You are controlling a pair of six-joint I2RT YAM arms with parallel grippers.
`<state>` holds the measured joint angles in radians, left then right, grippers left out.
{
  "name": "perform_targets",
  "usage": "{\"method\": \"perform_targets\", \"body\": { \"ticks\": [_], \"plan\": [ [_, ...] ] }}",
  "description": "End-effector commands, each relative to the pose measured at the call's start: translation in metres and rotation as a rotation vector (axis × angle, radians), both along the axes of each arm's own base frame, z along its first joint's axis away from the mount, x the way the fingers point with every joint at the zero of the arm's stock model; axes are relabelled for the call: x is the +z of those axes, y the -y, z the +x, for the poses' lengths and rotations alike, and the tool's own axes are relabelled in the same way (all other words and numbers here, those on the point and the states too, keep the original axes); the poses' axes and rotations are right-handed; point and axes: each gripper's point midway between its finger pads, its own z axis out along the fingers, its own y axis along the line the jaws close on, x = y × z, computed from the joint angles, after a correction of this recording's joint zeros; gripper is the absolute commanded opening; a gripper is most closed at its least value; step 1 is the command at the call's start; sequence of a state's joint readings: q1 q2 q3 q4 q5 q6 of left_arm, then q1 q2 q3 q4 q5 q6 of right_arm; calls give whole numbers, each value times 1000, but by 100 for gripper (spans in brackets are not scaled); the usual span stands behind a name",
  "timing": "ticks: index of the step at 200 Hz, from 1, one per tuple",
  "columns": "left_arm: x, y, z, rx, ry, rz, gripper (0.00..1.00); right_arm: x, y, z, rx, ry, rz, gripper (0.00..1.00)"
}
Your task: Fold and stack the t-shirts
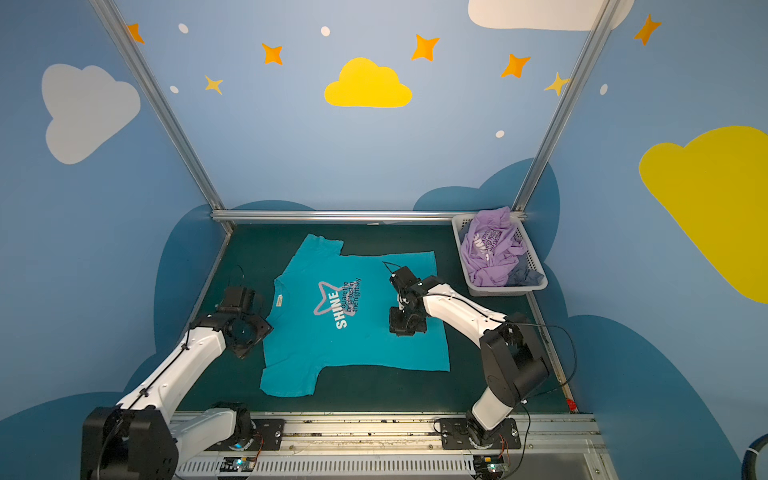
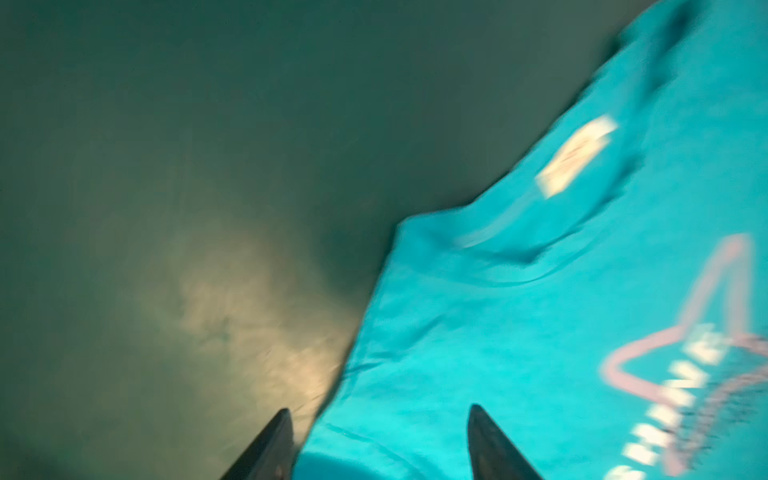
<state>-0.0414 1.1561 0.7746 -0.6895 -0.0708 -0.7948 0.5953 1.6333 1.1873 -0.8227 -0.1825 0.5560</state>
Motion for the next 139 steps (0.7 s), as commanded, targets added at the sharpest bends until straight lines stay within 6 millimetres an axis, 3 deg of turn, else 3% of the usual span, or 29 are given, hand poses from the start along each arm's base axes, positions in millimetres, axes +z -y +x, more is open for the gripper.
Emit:
{"method": "perform_targets", "body": {
  "ticks": [1, 26, 54, 104, 139],
  "plan": [
    [35, -4, 55, 16, 130, 29, 70, 18, 20, 33, -21, 45, -32, 0],
    [42, 7, 121, -22, 151, -3, 69, 33, 34, 79, -44, 96, -34, 19],
    [21, 25, 186, -42, 119, -49, 68, 35, 52, 131, -92, 126, -59, 27],
    [0, 41, 287, -160, 92, 33, 75, 8, 80, 210, -145, 100, -91, 45],
    [-12, 43, 334, -214, 95, 73, 78, -15, 88, 245, -156, 108, -101, 55]
  ]
}}
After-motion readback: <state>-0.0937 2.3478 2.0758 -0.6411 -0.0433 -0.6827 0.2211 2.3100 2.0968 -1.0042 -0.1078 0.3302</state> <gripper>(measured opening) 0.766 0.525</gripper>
